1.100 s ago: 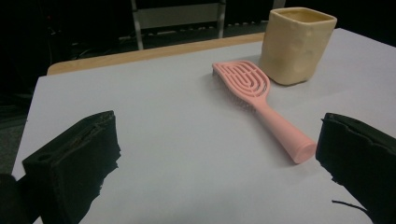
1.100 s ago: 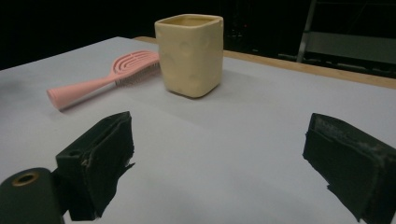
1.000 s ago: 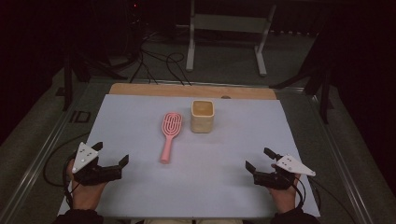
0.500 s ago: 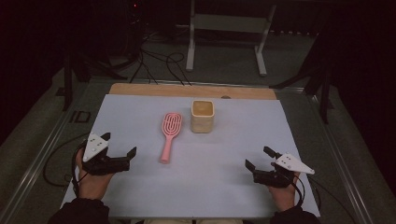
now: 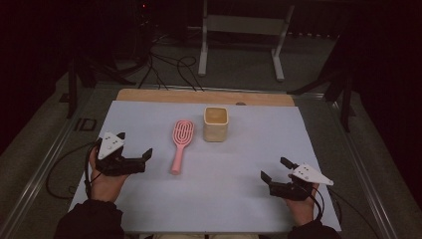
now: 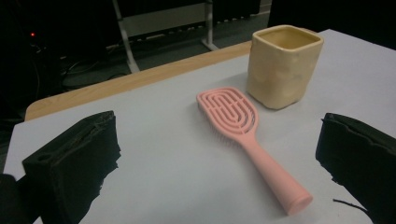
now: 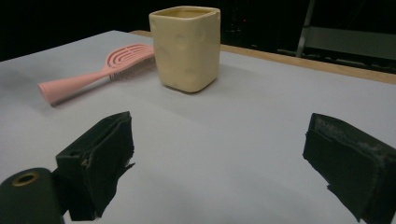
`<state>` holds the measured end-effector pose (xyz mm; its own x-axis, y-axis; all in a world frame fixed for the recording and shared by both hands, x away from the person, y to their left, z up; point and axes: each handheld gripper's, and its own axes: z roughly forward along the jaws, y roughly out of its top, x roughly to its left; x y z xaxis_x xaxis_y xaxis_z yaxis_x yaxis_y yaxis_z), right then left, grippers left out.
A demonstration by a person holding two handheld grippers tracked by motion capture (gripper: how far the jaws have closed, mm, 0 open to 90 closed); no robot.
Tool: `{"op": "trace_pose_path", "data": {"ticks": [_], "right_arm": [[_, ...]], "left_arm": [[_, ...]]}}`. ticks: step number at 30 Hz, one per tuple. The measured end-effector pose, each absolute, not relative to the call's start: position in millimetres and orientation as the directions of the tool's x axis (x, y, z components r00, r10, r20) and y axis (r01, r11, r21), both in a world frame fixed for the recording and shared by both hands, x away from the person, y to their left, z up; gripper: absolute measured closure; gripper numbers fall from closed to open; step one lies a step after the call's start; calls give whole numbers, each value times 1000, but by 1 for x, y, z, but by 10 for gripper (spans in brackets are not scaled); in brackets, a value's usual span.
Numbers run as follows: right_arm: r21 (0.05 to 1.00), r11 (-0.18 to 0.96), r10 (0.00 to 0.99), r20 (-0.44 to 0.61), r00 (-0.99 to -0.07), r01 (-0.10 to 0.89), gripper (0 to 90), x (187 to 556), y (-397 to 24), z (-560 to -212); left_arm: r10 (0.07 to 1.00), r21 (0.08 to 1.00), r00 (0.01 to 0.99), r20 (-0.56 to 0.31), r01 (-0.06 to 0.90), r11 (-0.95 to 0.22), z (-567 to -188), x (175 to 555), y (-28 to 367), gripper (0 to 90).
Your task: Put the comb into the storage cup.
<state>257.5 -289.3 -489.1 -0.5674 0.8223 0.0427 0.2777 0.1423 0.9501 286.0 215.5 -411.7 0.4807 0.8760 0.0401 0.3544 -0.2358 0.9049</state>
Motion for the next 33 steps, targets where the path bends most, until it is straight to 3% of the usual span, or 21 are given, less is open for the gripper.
{"op": "trace_pose_path", "data": {"ticks": [33], "right_arm": [[952, 124, 826, 58, -561, 281, 84, 257, -290, -490]], "left_arm": [[865, 863, 491, 100, 390, -321, -397, 330, 183, 1]]}}
